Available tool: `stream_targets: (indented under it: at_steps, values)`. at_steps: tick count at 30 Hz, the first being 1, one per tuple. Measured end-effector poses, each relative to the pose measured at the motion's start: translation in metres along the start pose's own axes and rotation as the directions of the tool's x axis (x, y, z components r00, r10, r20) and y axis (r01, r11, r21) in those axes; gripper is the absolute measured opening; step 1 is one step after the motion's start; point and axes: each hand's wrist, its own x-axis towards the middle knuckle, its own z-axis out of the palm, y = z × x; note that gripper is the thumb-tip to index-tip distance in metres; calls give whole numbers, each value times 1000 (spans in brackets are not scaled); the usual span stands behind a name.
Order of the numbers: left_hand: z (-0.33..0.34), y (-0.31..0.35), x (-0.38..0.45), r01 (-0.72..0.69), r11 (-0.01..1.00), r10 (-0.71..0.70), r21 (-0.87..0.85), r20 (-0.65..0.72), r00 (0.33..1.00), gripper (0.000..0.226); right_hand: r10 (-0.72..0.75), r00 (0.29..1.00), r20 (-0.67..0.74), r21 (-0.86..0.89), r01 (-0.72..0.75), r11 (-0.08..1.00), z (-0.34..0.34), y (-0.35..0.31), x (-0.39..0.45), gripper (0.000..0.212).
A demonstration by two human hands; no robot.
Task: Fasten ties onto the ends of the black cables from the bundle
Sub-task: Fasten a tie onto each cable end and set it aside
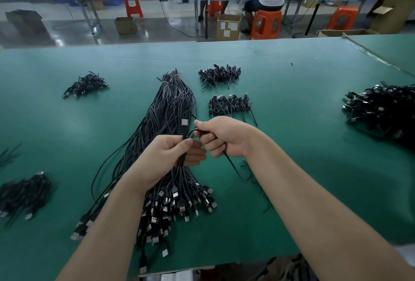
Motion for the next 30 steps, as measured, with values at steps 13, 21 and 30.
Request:
stream_targets:
  at_steps: [13, 21, 30]
  values:
    - [23, 1, 12, -143, 878, -16, -456, -329, 944, 28, -158, 985, 70, -161, 168, 973, 8, 29, 2, 31]
    - [22, 9, 18, -302, 789, 65, -536, -415, 907, 25, -114, 990, -82, -178, 98, 979, 4, 49, 4, 40]
    - [30, 10, 16, -290, 813, 74, -504, -405, 911, 25, -113, 993, 18, -71, 114, 991, 4, 56, 5, 29]
